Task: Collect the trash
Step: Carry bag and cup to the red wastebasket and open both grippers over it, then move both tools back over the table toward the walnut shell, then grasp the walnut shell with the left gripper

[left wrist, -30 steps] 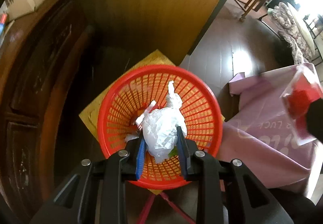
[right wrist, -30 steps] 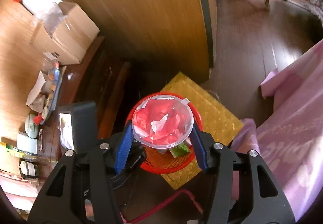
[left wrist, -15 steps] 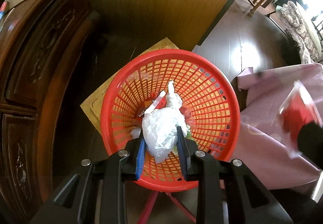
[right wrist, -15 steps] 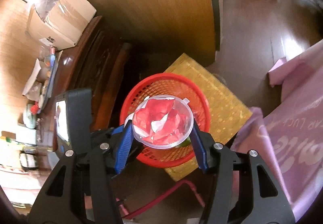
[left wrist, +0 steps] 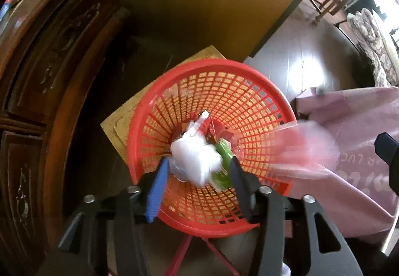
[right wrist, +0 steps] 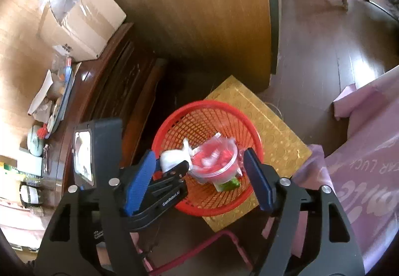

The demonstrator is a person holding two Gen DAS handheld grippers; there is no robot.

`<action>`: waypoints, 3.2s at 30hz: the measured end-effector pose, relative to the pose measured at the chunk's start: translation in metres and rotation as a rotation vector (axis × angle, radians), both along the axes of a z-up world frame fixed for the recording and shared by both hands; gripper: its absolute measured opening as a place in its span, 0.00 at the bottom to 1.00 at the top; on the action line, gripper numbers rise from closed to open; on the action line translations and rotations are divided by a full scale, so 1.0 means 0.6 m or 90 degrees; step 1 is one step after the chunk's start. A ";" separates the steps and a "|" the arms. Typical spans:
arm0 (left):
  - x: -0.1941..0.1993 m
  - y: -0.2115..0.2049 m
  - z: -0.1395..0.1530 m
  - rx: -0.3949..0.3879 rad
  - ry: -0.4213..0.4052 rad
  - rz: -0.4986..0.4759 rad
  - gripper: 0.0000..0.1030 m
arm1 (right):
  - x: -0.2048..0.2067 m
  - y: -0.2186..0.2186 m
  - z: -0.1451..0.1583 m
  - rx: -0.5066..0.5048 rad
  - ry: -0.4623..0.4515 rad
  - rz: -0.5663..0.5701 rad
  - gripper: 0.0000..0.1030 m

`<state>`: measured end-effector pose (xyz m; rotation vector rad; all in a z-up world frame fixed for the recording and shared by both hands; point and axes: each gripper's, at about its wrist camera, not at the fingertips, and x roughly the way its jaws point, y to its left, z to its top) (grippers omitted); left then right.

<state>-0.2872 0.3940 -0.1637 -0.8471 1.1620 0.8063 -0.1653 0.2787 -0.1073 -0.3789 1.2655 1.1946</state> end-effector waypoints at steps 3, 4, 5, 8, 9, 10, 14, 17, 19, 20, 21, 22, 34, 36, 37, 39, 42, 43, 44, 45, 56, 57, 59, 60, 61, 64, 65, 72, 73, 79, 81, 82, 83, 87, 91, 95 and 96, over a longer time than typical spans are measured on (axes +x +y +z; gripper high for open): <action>-0.002 0.002 0.002 -0.002 0.000 0.005 0.51 | 0.007 -0.002 -0.002 -0.004 0.006 -0.011 0.69; -0.003 0.003 0.002 -0.003 0.000 0.008 0.51 | 0.008 -0.002 -0.002 -0.003 0.006 -0.013 0.69; -0.003 0.003 0.002 -0.004 0.001 0.009 0.51 | 0.010 -0.003 -0.001 -0.003 0.004 -0.016 0.69; -0.004 0.004 0.002 -0.007 0.002 0.011 0.52 | 0.011 -0.003 -0.003 -0.006 0.005 -0.019 0.69; -0.004 0.004 0.003 -0.007 0.002 0.012 0.52 | 0.010 -0.003 -0.003 -0.006 0.005 -0.020 0.69; -0.004 0.004 0.004 -0.007 0.002 0.012 0.53 | 0.009 -0.003 -0.003 -0.007 0.004 -0.019 0.69; -0.003 0.001 0.008 0.005 0.003 0.013 0.63 | 0.010 -0.003 0.000 -0.002 0.002 -0.022 0.69; 0.002 -0.006 0.014 0.013 0.008 0.008 0.63 | 0.015 -0.010 0.009 0.015 0.002 -0.033 0.69; 0.004 -0.009 0.023 0.017 0.009 0.005 0.63 | 0.019 -0.018 0.016 0.028 -0.002 -0.046 0.71; 0.007 -0.011 0.028 0.019 0.007 0.004 0.64 | 0.023 -0.025 0.024 0.041 -0.007 -0.059 0.71; 0.011 -0.014 0.037 0.023 0.005 0.003 0.64 | 0.026 -0.030 0.031 0.050 -0.012 -0.066 0.71; 0.015 -0.017 0.044 0.027 0.003 0.001 0.64 | 0.028 -0.035 0.039 0.060 -0.022 -0.073 0.71; 0.115 -0.096 0.169 0.145 -0.030 -0.111 0.76 | 0.096 -0.220 0.209 0.295 -0.160 -0.209 0.82; 0.137 -0.113 0.184 0.153 -0.036 -0.133 0.78 | 0.111 -0.267 0.230 0.309 -0.204 -0.227 0.89; 0.150 -0.124 0.193 0.159 -0.037 -0.145 0.78 | 0.122 -0.298 0.240 0.317 -0.222 -0.241 0.90; 0.176 -0.146 0.212 0.179 -0.044 -0.162 0.78 | 0.151 -0.358 0.252 0.306 -0.258 -0.272 0.91; 0.212 -0.176 0.236 0.196 -0.064 -0.179 0.78 | 0.196 -0.430 0.251 0.254 -0.308 -0.314 0.92; 0.221 -0.186 0.240 0.196 -0.070 -0.185 0.79 | 0.207 -0.451 0.250 0.243 -0.317 -0.329 0.92; 0.233 -0.197 0.245 0.196 -0.076 -0.194 0.79 | 0.225 -0.480 0.247 0.228 -0.324 -0.349 0.92; 0.255 -0.216 0.253 0.198 -0.082 -0.211 0.79 | 0.242 -0.508 0.244 0.214 -0.324 -0.368 0.92; 0.445 -0.418 0.278 0.214 -0.109 -0.391 0.85 | 0.393 -0.724 0.164 0.185 -0.232 -0.571 0.92; 0.457 -0.432 0.277 0.214 -0.109 -0.403 0.85 | 0.401 -0.731 0.159 0.186 -0.225 -0.576 0.92; 0.486 -0.466 0.273 0.203 -0.111 -0.430 0.85 | 0.416 -0.748 0.158 0.171 -0.251 -0.586 0.92; 0.505 -0.488 0.270 0.190 -0.116 -0.447 0.85 | 0.420 -0.757 0.160 0.157 -0.283 -0.595 0.92; 0.514 -0.502 0.267 0.184 -0.118 -0.457 0.85 | 0.418 -0.761 0.161 0.152 -0.297 -0.599 0.92; 0.552 -0.551 0.259 0.182 -0.114 -0.487 0.85 | 0.425 -0.788 0.152 0.161 -0.273 -0.617 0.92; 0.562 -0.560 0.255 0.182 -0.111 -0.493 0.85 | 0.431 -0.796 0.146 0.169 -0.246 -0.626 0.92; 0.627 -0.629 0.209 0.137 -0.112 -0.497 0.85 | 0.454 -0.840 0.131 0.173 -0.224 -0.676 0.92; 0.632 -0.631 0.208 0.136 -0.113 -0.500 0.85 | 0.456 -0.844 0.131 0.172 -0.225 -0.681 0.92; 0.662 -0.636 0.193 0.116 -0.132 -0.502 0.85 | 0.470 -0.879 0.122 0.174 -0.207 -0.722 0.92; 0.664 -0.638 0.189 0.114 -0.134 -0.515 0.85 | 0.477 -0.887 0.118 0.180 -0.188 -0.735 0.92; 0.665 -0.638 0.186 0.117 -0.131 -0.522 0.85 | 0.481 -0.890 0.116 0.184 -0.179 -0.739 0.92; 0.666 -0.638 0.184 0.118 -0.130 -0.527 0.85 | 0.482 -0.890 0.116 0.186 -0.173 -0.741 0.92; 0.676 -0.642 0.172 0.112 -0.127 -0.540 0.84 | 0.482 -0.883 0.114 0.189 -0.170 -0.736 0.92; 0.680 -0.648 0.170 0.140 -0.126 -0.551 0.81 | 0.475 -0.870 0.115 0.184 -0.180 -0.720 0.92; 0.687 -0.653 0.168 0.168 -0.119 -0.557 0.75 | 0.472 -0.866 0.114 0.184 -0.178 -0.715 0.92; 0.687 -0.654 0.169 0.171 -0.118 -0.561 0.74 | 0.473 -0.867 0.116 0.184 -0.177 -0.716 0.92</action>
